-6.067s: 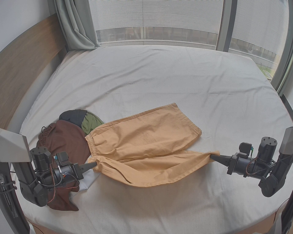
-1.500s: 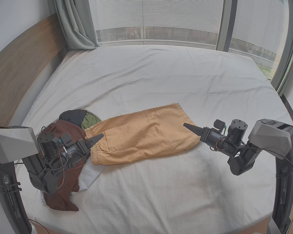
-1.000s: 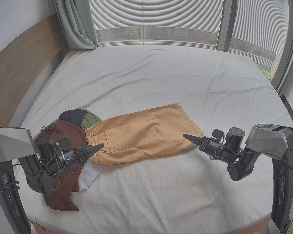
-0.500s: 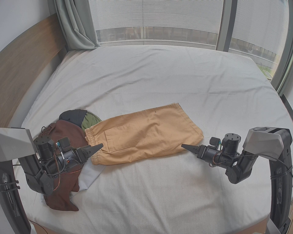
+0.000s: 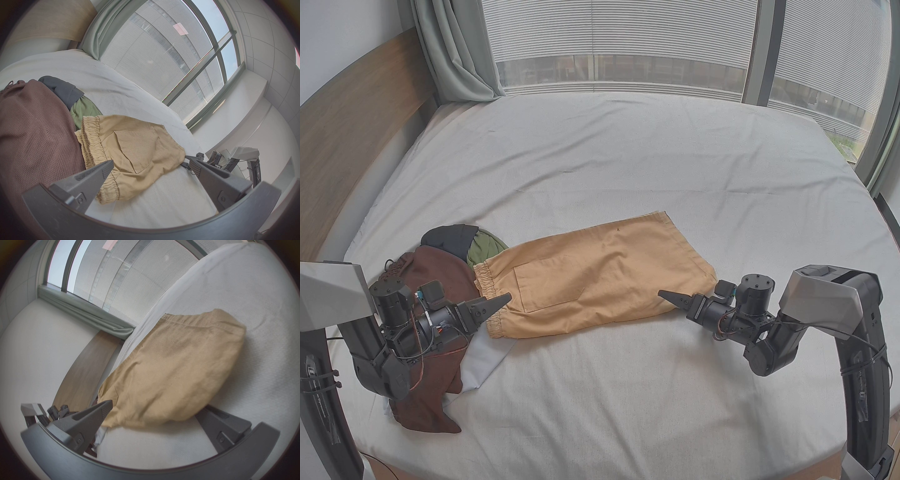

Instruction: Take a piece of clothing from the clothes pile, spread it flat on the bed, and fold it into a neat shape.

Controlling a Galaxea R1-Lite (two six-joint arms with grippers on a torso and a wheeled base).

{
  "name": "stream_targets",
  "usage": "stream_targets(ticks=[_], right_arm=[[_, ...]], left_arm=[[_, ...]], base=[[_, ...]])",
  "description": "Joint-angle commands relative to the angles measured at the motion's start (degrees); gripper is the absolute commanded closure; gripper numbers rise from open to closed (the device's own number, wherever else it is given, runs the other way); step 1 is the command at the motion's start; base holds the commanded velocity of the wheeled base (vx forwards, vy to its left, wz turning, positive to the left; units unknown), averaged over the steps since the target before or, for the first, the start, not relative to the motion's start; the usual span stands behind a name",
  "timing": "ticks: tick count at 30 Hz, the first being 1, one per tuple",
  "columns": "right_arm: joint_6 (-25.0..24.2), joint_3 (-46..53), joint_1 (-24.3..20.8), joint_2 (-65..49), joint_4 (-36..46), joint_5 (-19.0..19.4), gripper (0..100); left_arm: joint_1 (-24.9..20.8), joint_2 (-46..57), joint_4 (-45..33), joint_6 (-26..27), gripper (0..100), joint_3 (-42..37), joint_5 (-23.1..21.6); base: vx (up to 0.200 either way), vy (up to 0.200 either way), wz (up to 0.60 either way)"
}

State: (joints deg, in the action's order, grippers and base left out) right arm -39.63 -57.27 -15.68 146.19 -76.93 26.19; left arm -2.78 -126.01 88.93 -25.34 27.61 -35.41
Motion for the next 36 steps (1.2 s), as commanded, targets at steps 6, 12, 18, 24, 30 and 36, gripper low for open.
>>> stream_targets(ticks=[6, 12, 18, 24, 30, 36], right_arm=[[-6.3, -6.8, -3.8, 4.8, -1.4, -3.4, 0], [-7.0, -8.0, -4.3, 6.3, -3.7, -3.9, 0], [-7.9, -8.5, -4.2, 6.5, -3.7, -4.0, 0], [-8.0, -8.5, -4.2, 6.5, -3.8, -4.0, 0], [-8.0, -8.5, -4.2, 6.5, -3.8, -4.0, 0], [-8.0, -8.5, -4.2, 6.6, -3.8, -4.0, 100]], left_arm=[[0.1, -0.1, 0.0, -0.1, 0, 0.1, -0.1], [0.0, -0.2, 0.0, -0.1, 0, 0.1, -0.1], [0.1, -0.3, 0.0, -0.1, 0, 0.2, 0.0], [0.1, -0.2, 0.0, -0.1, 0, 0.2, -0.1], [0.1, -0.3, 0.0, -0.1, 0, 0.2, -0.1], [0.1, -0.5, 0.0, 0.1, 0, 0.2, 0.0]], base=[[0.000, 0.000, 0.00], [0.000, 0.000, 0.00], [0.000, 0.000, 0.00], [0.000, 0.000, 0.00], [0.000, 0.000, 0.00], [0.000, 0.000, 0.00]])
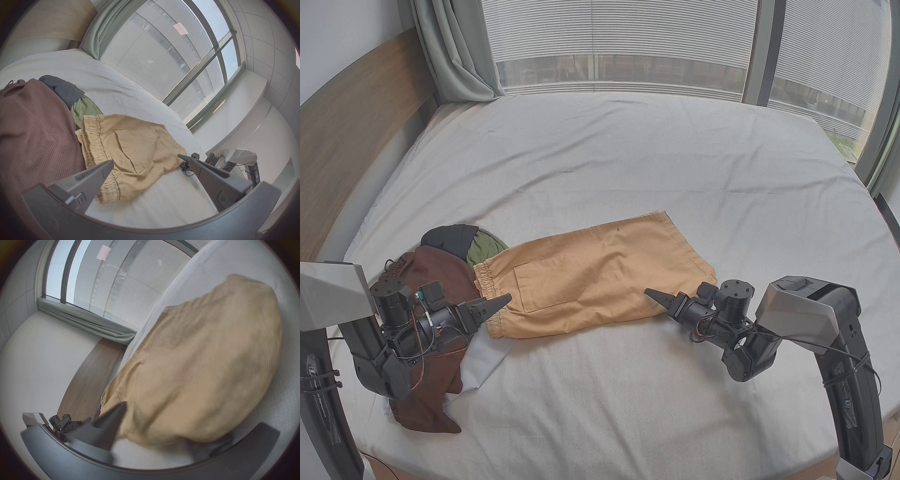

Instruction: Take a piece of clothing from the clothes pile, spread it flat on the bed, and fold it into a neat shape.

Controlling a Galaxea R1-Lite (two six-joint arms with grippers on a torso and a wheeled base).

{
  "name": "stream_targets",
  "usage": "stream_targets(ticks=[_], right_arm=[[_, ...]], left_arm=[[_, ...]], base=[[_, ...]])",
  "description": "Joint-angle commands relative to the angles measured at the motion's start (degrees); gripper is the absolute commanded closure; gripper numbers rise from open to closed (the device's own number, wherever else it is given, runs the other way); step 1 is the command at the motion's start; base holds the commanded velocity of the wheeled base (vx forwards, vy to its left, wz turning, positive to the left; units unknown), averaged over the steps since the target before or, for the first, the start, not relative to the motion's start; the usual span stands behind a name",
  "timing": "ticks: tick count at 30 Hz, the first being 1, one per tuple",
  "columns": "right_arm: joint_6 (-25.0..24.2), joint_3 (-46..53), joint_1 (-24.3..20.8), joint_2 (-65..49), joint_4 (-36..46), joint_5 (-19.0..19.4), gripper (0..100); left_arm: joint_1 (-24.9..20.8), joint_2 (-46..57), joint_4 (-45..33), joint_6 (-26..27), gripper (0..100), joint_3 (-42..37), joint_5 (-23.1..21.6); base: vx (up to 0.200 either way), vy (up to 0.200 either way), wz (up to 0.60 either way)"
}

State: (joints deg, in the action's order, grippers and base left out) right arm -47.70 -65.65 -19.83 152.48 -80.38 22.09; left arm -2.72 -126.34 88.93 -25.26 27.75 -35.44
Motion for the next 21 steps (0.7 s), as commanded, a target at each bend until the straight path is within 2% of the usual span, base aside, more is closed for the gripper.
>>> stream_targets(ticks=[1, 13, 21], right_arm=[[0.1, -0.1, 0.0, 0.3, -0.4, 0.1, 100], [0.1, 0.5, 0.3, 0.9, -0.7, -0.1, 100], [0.6, 9.7, 0.5, -4.3, -3.6, -0.1, 100]], left_arm=[[0.1, -0.2, 0.0, 0.0, 0, 0.0, 0.0], [0.2, -1.0, 0.0, 0.0, 0, 0.2, -0.2], [0.2, -0.8, 0.0, -0.1, 0, 0.3, -0.2]], base=[[0.000, 0.000, 0.00], [0.000, 0.000, 0.00], [0.000, 0.000, 0.00]])
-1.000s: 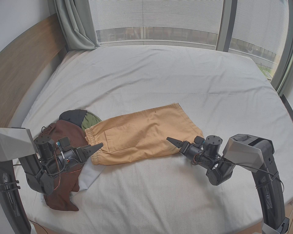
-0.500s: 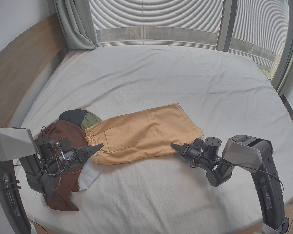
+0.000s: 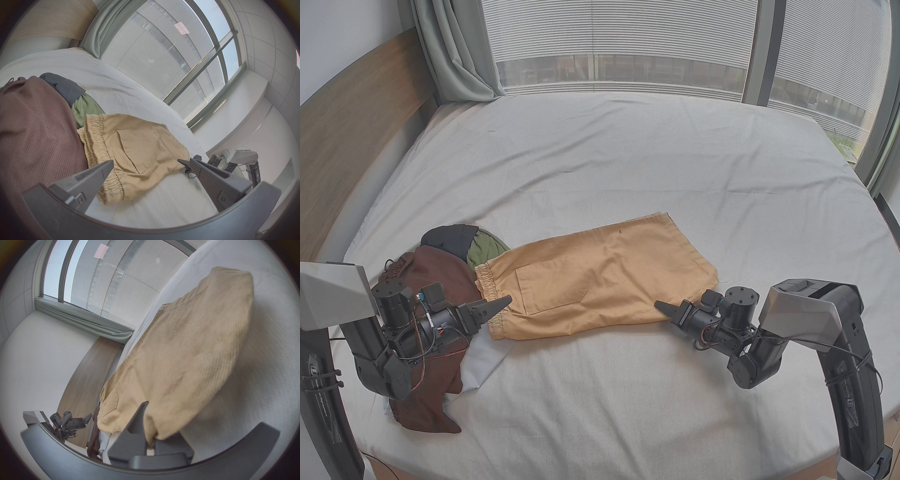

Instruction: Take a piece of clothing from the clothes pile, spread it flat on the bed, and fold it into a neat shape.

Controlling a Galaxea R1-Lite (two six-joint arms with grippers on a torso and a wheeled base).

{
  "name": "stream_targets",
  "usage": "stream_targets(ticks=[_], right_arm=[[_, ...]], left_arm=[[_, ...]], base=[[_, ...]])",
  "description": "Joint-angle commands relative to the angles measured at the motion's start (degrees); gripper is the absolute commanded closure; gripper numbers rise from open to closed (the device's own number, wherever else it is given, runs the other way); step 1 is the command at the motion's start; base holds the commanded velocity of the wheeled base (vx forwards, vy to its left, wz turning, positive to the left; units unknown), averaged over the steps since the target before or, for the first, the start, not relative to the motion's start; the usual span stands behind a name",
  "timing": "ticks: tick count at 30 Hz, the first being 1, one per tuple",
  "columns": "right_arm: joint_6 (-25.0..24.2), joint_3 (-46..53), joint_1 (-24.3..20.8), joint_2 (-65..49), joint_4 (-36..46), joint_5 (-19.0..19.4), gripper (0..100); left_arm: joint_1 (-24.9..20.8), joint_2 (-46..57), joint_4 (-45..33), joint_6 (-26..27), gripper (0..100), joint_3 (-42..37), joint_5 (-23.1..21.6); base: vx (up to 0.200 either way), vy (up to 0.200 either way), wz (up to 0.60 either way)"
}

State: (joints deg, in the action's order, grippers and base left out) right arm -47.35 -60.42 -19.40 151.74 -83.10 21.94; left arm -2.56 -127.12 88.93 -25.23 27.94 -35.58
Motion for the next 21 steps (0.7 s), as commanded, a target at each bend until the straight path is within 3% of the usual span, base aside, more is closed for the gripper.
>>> stream_targets(ticks=[1, 5, 14, 21], right_arm=[[0.2, 5.7, 0.0, -4.3, -1.3, -0.1, 100], [0.4, 11.8, -0.2, -5.8, -5.3, -0.6, 100], [4.9, 22.7, 0.5, -12.3, -5.3, -0.7, 100], [12.6, 36.2, 2.4, -15.6, -5.4, -1.1, 100]], left_arm=[[0.0, -0.1, 0.0, -0.2, 0, 0.1, 0.0], [-0.1, -0.2, 0.0, -0.2, 0, 0.4, 0.0], [-0.4, 0.0, 0.1, -0.3, 0, 0.6, -0.1], [-0.8, -0.1, 0.1, -0.4, 0, 0.7, -0.3]], base=[[0.000, 0.000, 0.00], [0.000, 0.000, 0.00], [0.000, 0.000, 0.00], [0.000, 0.000, 0.00]])
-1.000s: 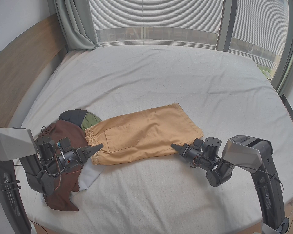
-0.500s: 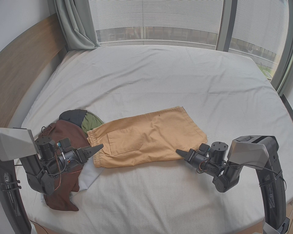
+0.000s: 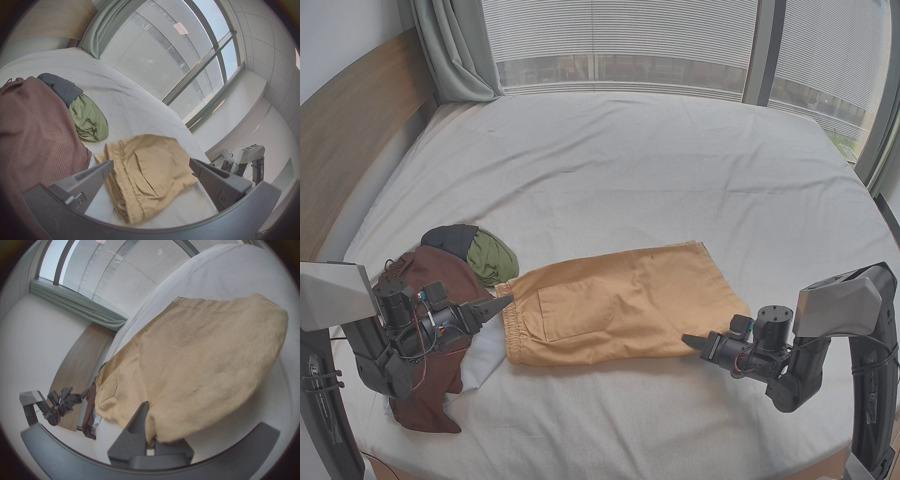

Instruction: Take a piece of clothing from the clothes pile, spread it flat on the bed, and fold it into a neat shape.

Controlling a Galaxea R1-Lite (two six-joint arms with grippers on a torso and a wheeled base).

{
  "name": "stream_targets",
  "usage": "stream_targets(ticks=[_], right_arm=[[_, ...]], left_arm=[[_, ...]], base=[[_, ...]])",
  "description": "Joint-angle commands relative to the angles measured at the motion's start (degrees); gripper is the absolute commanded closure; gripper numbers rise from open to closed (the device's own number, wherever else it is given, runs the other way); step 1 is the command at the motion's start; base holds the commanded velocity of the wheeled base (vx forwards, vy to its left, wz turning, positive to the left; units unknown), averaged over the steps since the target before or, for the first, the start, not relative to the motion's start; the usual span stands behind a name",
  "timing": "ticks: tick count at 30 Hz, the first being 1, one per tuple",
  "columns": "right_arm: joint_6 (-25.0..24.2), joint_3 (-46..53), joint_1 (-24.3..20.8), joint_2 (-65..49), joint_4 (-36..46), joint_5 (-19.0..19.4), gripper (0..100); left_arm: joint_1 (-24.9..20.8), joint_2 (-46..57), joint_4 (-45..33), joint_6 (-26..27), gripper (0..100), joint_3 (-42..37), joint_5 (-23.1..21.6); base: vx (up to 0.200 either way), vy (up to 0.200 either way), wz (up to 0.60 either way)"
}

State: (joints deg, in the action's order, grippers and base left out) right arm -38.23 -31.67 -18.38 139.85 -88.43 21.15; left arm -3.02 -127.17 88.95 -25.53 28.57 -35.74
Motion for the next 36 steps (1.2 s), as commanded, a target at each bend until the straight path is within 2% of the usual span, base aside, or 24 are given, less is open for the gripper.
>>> stream_targets(ticks=[1, 6, 18, 19, 31, 36], right_arm=[[4.7, 8.9, 1.5, -3.6, -0.1, -1.4, 100], [8.3, 10.1, 1.4, -2.2, -0.1, -5.2, 100], [8.2, 10.0, 1.0, -2.0, -0.1, -5.3, 100], [8.2, 9.8, 1.1, -2.0, -0.1, -5.3, 0], [8.9, 13.1, -0.4, -2.0, 0.0, -4.6, 0], [11.6, 15.1, -0.4, -2.0, 0.0, -4.2, 0]], left_arm=[[-0.3, 0.0, 0.1, -0.2, 0, 0.1, -0.1], [-0.5, 0.0, 0.1, -1.2, 0, 0.1, -0.2], [-0.5, 0.1, 0.1, -0.9, 0, 0.1, -0.1], [-0.5, 0.3, 0.1, -0.9, 0, 0.1, -0.1], [-0.3, 0.2, 0.1, -0.8, 0, -0.2, -2.3], [-0.1, 0.6, 0.1, -0.8, 0, -0.3, -2.4]], base=[[0.000, 0.000, 0.00], [0.000, 0.000, 0.00], [0.000, 0.000, 0.00], [0.000, 0.000, 0.00], [0.000, 0.000, 0.00], [0.000, 0.000, 0.00]])
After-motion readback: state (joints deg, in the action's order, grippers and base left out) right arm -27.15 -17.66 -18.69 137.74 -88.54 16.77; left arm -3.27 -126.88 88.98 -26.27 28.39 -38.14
